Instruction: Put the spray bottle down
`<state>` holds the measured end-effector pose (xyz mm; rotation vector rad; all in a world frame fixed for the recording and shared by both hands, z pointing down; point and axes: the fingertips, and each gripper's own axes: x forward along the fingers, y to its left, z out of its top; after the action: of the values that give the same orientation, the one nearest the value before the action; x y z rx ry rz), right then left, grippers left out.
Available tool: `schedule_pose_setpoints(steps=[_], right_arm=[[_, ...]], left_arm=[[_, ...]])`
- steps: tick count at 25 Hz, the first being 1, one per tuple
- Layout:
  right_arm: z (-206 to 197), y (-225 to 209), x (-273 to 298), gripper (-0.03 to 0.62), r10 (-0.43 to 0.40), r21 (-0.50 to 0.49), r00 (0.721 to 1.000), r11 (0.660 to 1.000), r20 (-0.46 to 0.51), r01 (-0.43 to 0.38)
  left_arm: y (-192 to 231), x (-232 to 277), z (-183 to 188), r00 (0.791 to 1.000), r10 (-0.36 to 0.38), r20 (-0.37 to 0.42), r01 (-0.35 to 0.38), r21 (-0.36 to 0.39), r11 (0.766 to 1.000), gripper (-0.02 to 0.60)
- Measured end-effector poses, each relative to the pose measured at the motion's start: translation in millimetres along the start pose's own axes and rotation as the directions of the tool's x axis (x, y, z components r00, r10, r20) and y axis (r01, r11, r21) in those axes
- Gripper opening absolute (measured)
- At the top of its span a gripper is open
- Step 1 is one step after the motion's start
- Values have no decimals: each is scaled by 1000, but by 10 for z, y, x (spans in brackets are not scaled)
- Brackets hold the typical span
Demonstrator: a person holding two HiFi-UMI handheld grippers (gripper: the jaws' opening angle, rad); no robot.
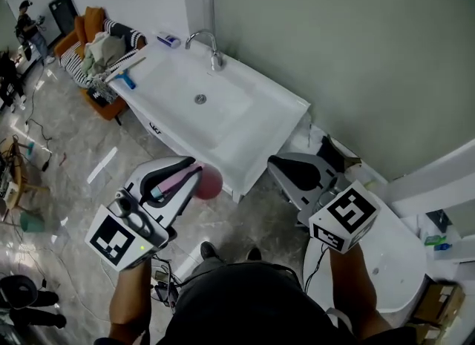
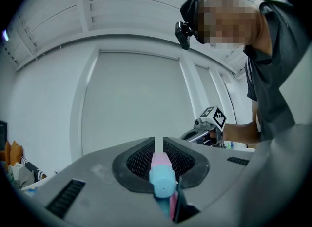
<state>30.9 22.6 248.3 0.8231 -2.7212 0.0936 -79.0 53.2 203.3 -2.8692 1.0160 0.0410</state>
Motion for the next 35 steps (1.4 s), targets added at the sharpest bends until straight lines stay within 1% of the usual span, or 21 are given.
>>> schedule_pose_setpoints(steps=[6, 12, 16, 19, 23, 28, 35], right_arm=[[85, 29, 144, 9, -91, 19, 996, 996, 3, 91], [143, 182, 370, 9, -137, 19, 991, 990, -6, 137], [166, 244, 454, 9, -150, 14, 989, 989, -18, 150], [160, 168, 507, 9, -150, 15, 988, 989, -29, 150], [120, -35, 577, 9, -135, 27, 990, 990, -33, 135], [106, -385, 654, 9, -93, 35, 995, 995, -29, 94], [169, -859, 801, 9, -8, 9, 1000, 1000, -25, 8]], left_arm=[[223, -82, 29, 997, -82, 14, 81, 9, 997, 52], [461, -240, 14, 991, -128, 35, 128, 2, 992, 52], [560, -298, -28, 988, -147, 41, 148, -5, 989, 52], [660, -237, -62, 988, -145, 45, 146, -12, 989, 52], [767, -70, -129, 991, -129, 34, 130, -20, 991, 52], [844, 200, -156, 995, -96, 4, 97, -26, 995, 52], [1034, 611, -201, 1000, -19, -8, 19, -23, 1000, 52]])
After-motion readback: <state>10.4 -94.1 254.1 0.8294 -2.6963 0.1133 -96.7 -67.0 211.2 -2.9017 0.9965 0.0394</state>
